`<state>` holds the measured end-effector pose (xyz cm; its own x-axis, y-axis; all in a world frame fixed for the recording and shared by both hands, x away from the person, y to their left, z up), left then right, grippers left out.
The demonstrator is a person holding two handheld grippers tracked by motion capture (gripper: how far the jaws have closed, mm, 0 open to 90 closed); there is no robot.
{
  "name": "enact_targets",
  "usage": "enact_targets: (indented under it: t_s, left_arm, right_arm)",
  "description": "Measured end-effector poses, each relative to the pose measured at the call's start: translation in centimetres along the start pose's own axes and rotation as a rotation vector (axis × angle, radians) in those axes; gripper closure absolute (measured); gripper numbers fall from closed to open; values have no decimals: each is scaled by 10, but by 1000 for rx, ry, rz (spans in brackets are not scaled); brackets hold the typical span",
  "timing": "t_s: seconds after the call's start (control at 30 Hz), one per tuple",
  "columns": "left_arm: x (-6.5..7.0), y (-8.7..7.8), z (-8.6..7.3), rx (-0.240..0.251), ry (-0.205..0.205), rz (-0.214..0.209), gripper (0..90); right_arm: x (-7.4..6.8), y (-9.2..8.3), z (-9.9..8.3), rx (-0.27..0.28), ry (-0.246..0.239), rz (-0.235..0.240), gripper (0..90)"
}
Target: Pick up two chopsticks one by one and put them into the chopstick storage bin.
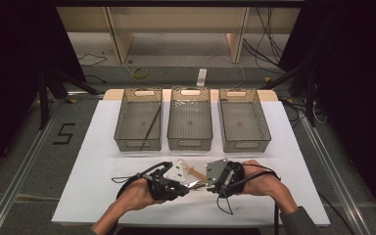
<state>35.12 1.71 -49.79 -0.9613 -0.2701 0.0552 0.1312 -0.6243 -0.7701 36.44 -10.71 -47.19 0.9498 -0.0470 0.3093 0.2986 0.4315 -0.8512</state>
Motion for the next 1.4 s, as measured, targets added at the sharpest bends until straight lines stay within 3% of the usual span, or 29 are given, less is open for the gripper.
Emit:
enact_targets:
  t_s: [0.2, 0.33, 0.43, 0.57, 0.63, 0.77, 0.9, 1.4]
  left_arm:
    - [-21, -15, -3, 40, -98, 76, 836]
    - [-37, -29, -6, 78, -170, 126, 836]
    - [-48, -37, -11, 102, -210, 155, 836]
    - [-60, -49, -15, 134, -256, 194, 836]
    - [-65, -54, -17, 144, -277, 217, 836]
    - [-74, -66, -20, 182, -314, 252, 836]
    - [-83, -76, -22, 212, -354, 274, 836]
    - [-119, -104, -38, 251, -453, 438, 836]
  right_arm:
    - [15, -9, 9, 160, 167, -81, 397]
    - [26, -16, 8, 254, 310, -157, 383]
    - [30, -19, 4, 306, 381, -204, 379]
    - [31, -18, -2, 340, 468, -221, 363]
    - [30, -14, -5, 348, 510, -196, 339]
    - [29, -6, -13, 330, 555, -202, 310]
    - [27, -3, -16, 350, 601, -169, 297]
    - [23, 4, -23, 324, 616, -173, 285]
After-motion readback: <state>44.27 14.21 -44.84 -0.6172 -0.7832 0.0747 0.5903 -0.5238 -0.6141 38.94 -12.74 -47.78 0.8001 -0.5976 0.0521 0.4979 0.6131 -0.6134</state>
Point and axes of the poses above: each handheld gripper's, and its own axes: y roughly forward along the jaws, z roughly out of its top, x roughly to its right, the point moved 9 cm from there along y, roughly forward along the jaws, and after that the axes turned 2 degrees about -z, right-handed, at the moved point
